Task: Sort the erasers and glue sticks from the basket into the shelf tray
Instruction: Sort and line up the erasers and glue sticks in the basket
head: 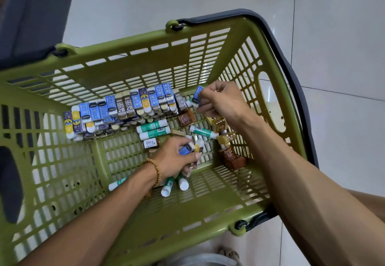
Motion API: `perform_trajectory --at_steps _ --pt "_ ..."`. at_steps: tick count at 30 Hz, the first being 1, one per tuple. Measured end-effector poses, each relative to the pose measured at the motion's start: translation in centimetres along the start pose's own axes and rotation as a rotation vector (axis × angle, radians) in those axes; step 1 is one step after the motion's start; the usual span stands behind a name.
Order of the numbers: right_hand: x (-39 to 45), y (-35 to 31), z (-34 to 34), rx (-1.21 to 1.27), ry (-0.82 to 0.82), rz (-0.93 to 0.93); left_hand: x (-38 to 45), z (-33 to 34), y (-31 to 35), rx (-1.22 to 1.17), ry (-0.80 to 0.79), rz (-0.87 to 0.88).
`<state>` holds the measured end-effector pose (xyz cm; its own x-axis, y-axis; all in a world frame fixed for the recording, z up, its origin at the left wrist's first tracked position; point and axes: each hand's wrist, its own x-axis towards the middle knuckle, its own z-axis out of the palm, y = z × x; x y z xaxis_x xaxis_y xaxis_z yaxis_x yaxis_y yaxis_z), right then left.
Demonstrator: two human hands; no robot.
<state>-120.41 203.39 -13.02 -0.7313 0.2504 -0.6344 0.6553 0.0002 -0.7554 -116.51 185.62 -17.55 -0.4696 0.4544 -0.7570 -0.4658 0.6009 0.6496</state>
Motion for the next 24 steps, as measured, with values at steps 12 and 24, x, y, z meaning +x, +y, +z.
perform_trajectory --at_steps 12,24 --pt "0.5 -2.0 7.3 -0.274 -0.09 -0.083 -4.8 -5.9 -1.3 -0.401 0.298 -0.019" --pt "0.7 -2.3 10.6 -0.488 0.051 -0.355 -6.0 -7.4 -0.8 -0.501 0.441 0.024"
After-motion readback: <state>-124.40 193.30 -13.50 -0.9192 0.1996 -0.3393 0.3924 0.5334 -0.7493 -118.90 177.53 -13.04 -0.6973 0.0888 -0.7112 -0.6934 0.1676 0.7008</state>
